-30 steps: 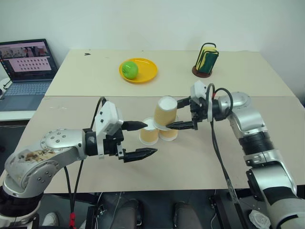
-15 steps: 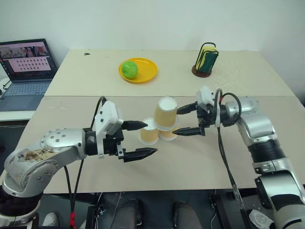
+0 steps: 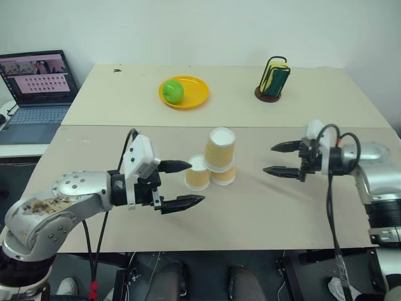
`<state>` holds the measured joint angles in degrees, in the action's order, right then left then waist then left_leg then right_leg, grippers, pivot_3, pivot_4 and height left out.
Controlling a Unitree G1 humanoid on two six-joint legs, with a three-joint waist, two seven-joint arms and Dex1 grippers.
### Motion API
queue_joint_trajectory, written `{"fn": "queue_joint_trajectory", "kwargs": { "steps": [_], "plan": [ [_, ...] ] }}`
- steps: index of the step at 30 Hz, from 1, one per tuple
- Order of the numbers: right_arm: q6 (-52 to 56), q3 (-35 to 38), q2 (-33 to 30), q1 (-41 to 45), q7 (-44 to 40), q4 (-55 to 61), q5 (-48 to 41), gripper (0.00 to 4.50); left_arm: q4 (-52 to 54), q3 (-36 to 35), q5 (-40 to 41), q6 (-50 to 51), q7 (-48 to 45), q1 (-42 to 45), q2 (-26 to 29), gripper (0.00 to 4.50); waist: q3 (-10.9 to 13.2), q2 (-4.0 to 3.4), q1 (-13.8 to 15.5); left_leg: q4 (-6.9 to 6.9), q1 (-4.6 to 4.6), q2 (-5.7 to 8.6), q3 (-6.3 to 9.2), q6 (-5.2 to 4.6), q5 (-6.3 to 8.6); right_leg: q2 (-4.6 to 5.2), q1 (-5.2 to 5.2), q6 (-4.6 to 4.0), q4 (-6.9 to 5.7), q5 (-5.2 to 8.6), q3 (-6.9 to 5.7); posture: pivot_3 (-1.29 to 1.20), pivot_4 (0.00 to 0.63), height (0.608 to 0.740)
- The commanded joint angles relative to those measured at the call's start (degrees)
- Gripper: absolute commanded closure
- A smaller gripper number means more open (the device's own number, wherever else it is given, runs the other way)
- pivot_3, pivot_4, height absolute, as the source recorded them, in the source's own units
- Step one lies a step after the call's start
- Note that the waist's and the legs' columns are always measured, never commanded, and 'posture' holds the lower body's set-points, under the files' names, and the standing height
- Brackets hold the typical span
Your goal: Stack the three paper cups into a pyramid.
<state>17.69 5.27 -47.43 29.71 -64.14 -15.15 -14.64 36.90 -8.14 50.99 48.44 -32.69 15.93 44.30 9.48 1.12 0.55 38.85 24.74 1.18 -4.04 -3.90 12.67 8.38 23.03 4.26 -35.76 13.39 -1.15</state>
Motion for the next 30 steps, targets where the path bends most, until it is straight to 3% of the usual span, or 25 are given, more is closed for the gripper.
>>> {"fn": "queue_joint_trajectory", "kwargs": {
  "steps": [1, 5, 8, 14, 18, 30],
  "plan": [
    [2.5, 9.0, 1.0, -3.9, 15.4, 6.7, 1.6, 0.04, -3.0, -6.4, -8.5, -3.0, 16.5, -0.2, -6.6, 0.0, 0.0, 0.0, 0.2, 0.01, 0.0, 0.0, 0.0, 0.01, -0.01, 0.02, 0.0, 0.0, -0.03, 0.0, 0.02, 0.0, 0.15, 0.726],
    [10.0, 18.4, 6.2, -8.3, 34.2, 13.7, 3.3, 0.04, -5.2, -11.9, -17.3, -6.0, 30.9, -4.1, -16.1, 0.0, 0.0, 0.01, 0.1, -0.03, 0.0, -0.02, 0.0, 0.02, 0.0, 0.06, 0.01, 0.02, -0.02, -0.03, 0.08, 0.0, 0.15, 0.726],
    [12.5, 21.8, 11.9, -11.3, 41.5, 19.6, 2.0, 0.04, -8.5, -12.4, -23.2, -10.5, 34.8, -5.9, -19.8, 0.0, 0.0, 0.02, 0.2, -0.07, 0.02, 0.0, -0.01, 0.12, 0.03, 0.06, 0.07, 0.02, -0.05, -0.02, 0.1, 0.0, 0.15, 0.726],
    [7.7, 22.0, 20.6, -14.1, 45.5, 20.6, -0.3, 0.04, -20.9, -13.3, -31.0, -21.0, 37.4, -4.9, -23.8, 0.0, -0.1, 0.05, 0.2, 0.02, -0.03, 0.03, -0.05, 0.03, 0.1, 0.05, 0.02, 0.02, -0.12, -0.04, 0.09, 0.0, 0.15, 0.726],
    [0.3, 20.8, 25.6, -17.2, 42.7, 15.9, -2.1, 0.04, -29.8, -13.8, -33.3, -28.9, 37.6, -1.4, -25.9, 0.0, -0.1, 0.06, 0.2, 0.02, -0.05, 0.05, -0.04, -0.34, 0.21, 0.02, 0.04, 0.0, -0.2, -0.05, 0.05, 0.0, 0.15, 0.726],
    [-8.5, 19.7, 23.8, -16.5, 44.3, 7.3, 0.1, 0.04, -37.9, -13.7, -36.0, -37.7, 35.4, -0.2, -26.8, 0.0, -0.1, 0.05, -0.3, 0.02, -0.05, 0.05, -0.11, -0.33, 0.17, 0.02, 0.06, 0.01, -0.23, -0.05, 0.06, 0.0, 0.15, 0.726]
  ]
}}
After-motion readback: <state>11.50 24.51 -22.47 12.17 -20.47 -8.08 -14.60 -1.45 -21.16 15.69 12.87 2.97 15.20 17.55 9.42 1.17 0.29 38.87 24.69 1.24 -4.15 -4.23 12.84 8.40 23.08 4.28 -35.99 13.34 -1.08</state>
